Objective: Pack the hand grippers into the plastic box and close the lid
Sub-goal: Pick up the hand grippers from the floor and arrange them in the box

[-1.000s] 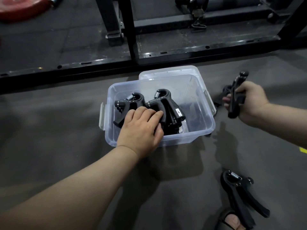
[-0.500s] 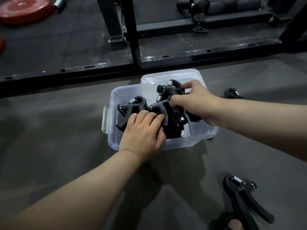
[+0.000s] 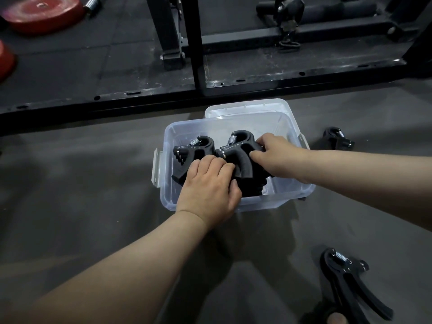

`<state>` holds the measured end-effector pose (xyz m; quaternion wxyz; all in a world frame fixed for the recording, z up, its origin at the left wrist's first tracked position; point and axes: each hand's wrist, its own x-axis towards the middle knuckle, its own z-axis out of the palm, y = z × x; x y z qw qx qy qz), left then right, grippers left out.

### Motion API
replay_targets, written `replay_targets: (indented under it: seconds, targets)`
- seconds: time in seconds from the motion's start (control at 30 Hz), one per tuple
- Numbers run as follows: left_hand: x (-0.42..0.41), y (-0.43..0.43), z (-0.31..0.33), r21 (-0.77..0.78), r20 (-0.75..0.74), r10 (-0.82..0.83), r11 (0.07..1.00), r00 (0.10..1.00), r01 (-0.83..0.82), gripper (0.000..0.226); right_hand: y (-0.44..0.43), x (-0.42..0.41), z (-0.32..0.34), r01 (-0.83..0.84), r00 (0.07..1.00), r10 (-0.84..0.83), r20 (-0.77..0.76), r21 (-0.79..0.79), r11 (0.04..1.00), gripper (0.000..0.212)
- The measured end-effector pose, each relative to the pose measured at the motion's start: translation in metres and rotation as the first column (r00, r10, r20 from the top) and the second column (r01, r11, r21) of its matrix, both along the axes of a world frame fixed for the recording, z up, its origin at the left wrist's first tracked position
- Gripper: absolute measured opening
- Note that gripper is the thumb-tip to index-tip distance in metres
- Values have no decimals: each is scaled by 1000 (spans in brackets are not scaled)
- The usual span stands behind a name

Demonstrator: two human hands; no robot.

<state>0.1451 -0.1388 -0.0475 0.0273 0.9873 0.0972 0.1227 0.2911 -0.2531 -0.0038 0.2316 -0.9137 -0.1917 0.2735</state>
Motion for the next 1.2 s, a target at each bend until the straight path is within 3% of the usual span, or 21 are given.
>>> replay_targets:
  seconds: [0.67,0.87,1.2]
  targets:
    - [0,-1,1,-6,-16,4,1000,1000,-4,44,7,-15,0,70,997,-68,-45,33,997,40]
    - [1,0,1,-5,-15,-2,1000,1000,2,44,9,-15,1,27,1000,-25,-16,96,995,23]
    - [0,-1,2,-10,-38,13,1000,999,-13,49,9,-14,-4,27,999,-23,-24,161,987,29]
